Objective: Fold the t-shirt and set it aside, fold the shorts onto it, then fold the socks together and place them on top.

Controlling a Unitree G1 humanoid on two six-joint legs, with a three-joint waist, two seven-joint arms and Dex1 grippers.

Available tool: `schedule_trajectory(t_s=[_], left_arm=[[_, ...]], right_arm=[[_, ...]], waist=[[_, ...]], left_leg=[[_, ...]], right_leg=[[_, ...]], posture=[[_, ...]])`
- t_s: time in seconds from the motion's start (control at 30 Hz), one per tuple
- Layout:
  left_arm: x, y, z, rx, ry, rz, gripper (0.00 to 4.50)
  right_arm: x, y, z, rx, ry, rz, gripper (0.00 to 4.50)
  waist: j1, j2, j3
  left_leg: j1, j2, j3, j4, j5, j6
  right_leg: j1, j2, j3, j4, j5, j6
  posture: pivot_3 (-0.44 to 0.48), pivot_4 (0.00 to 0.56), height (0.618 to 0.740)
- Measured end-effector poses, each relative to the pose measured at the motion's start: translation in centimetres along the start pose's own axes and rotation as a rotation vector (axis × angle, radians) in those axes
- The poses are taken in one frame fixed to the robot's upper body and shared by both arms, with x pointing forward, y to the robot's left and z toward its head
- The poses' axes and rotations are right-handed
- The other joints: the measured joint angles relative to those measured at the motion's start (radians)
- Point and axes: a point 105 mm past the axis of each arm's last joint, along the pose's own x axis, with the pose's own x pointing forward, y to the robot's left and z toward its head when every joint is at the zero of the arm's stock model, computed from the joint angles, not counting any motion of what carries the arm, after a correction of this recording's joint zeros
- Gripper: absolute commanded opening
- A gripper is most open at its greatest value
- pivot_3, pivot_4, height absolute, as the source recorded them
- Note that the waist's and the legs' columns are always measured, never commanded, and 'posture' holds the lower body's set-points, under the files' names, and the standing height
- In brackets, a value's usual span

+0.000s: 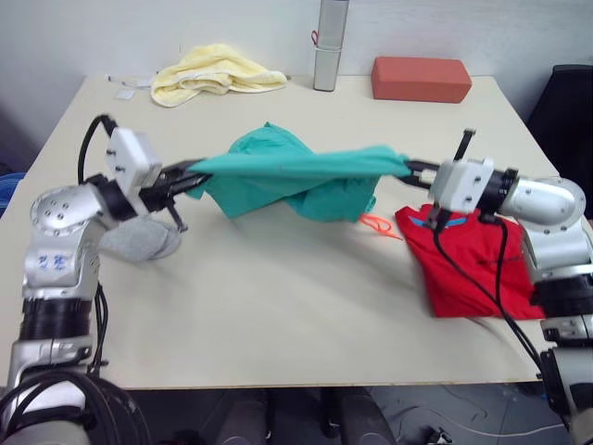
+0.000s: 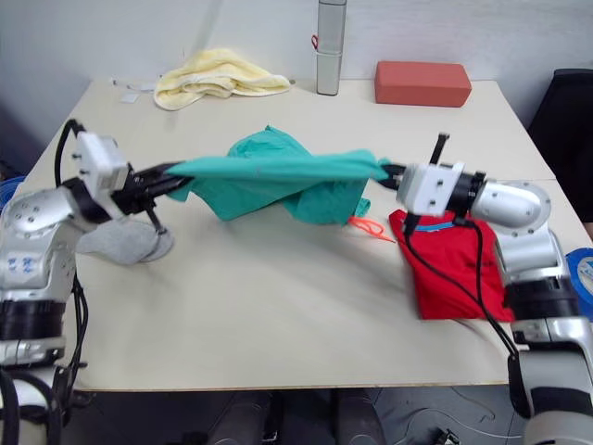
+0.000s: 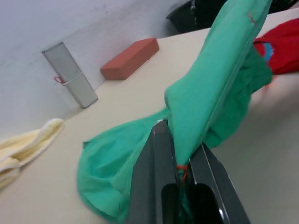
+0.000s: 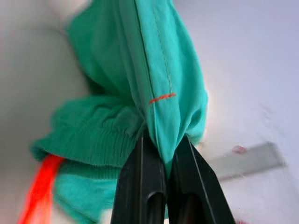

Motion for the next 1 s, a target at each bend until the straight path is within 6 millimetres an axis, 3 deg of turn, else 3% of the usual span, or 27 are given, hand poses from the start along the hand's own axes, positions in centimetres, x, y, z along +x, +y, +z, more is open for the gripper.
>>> schedule_trajectory(t_s=[0.2, 0.3, 0.43, 0.57, 0.6, 0.63, 0.67, 0.77, 0.87, 0.93, 1.0], left_arm=[[-4.1, -9.0, -3.2, -0.129, 0.166, -0.392, 0.03], [-5.6, -11.9, -3.6, -0.262, 0.229, -0.507, 0.03], [-6.5, -13.9, -3.6, -0.408, 0.301, -0.580, 0.03], [-5.1, -12.4, -3.9, -0.437, 0.308, -0.523, 0.03], [-4.3, -11.3, -4.0, -0.428, 0.286, -0.482, 0.03], [-2.6, -8.7, -4.0, -0.399, 0.237, -0.385, 0.03], [-0.8, -5.2, -3.8, -0.367, 0.182, -0.256, 0.03], [2.6, 3.1, -0.7, -0.221, 0.070, 0.005, 0.03], [4.6, 10.3, 3.7, -0.039, -0.061, 0.265, 0.03], [5.1, 13.4, 7.4, 0.080, -0.166, 0.409, 0.03], [4.8, 15.6, 12.2, 0.225, -0.310, 0.546, 0.03]], right_arm=[[-3.1, 8.2, 1.5, 0.295, -0.064, 0.346, 0.00], [-4.0, 10.8, 2.2, 0.433, -0.068, 0.452, 0.00], [-4.3, 11.5, 2.6, 0.500, -0.065, 0.514, 0.00], [-3.9, 10.7, 1.7, 0.492, -0.011, 0.537, 0.00], [-3.7, 10.0, 1.2, 0.477, 0.007, 0.524, 0.00], [-2.9, 8.3, 0.2, 0.440, 0.026, 0.478, 0.00], [-1.9, 5.7, -1.0, 0.382, 0.051, 0.393, 0.00], [0.0, -2.8, -1.7, 0.140, 0.100, 0.143, 0.00], [1.2, -11.5, -0.2, -0.100, 0.110, -0.172, 0.00], [0.9, -15.7, 1.6, -0.236, 0.112, -0.351, 0.00], [0.4, -19.0, 4.0, -0.371, 0.091, -0.516, 0.00]], waist=[[0.004, 0.002, 0.001], [0.006, 0.003, 0.002], [0.011, 0.004, 0.002], [0.015, 0.007, 0.003], [0.016, 0.007, 0.003], [0.019, 0.008, 0.004], [0.020, 0.008, 0.007], [0.015, 0.003, 0.010], [0.009, 0.003, 0.011], [0.007, 0.001, 0.010], [0.004, -0.001, 0.010]], left_leg=[[0.022, 0.002, -0.001, -0.005, -0.008, 0.007], [0.028, 0.003, -0.002, -0.005, -0.009, 0.007], [0.030, 0.003, -0.001, -0.007, -0.010, 0.006], [0.030, 0.003, -0.001, -0.008, -0.009, 0.006], [0.030, 0.003, -0.001, -0.007, -0.009, 0.006], [0.031, 0.003, -0.002, -0.006, -0.008, 0.006], [0.029, 0.002, -0.002, -0.002, -0.006, 0.005], [0.013, -0.001, 0.001, -0.001, 0.005, -0.003], [0.003, 0.000, 0.006, -0.002, 0.007, -0.004], [-0.015, 0.000, 0.008, 0.001, 0.008, -0.004], [-0.022, -0.001, 0.013, 0.000, 0.008, -0.004]], right_leg=[[0.022, -0.002, 0.000, -0.007, -0.002, -0.003], [0.027, -0.002, 0.000, -0.008, -0.003, -0.008], [0.027, -0.002, 0.000, -0.007, -0.004, -0.009], [0.026, -0.001, 0.000, -0.007, -0.004, -0.008], [0.027, -0.002, 0.000, -0.007, -0.003, -0.008], [0.027, -0.001, -0.001, -0.006, -0.002, -0.007], [0.027, 0.000, -0.002, -0.006, 0.002, -0.007], [0.010, 0.002, -0.001, -0.003, 0.009, -0.005], [-0.002, 0.003, -0.004, 0.001, 0.009, -0.004], [-0.023, 0.001, -0.005, 0.004, 0.009, -0.003], [-0.035, -0.002, -0.016, 0.009, 0.009, -0.003]], posture=[[0.000, 0.150, 0.740], [0.000, 0.150, 0.740], [0.000, 0.150, 0.740], [0.000, 0.150, 0.740], [0.000, 0.150, 0.740], [0.000, 0.150, 0.740], [0.000, 0.150, 0.740], [0.000, 0.150, 0.740], [0.000, 0.150, 0.740], [0.000, 0.150, 0.740], [0.000, 0.150, 0.740]])
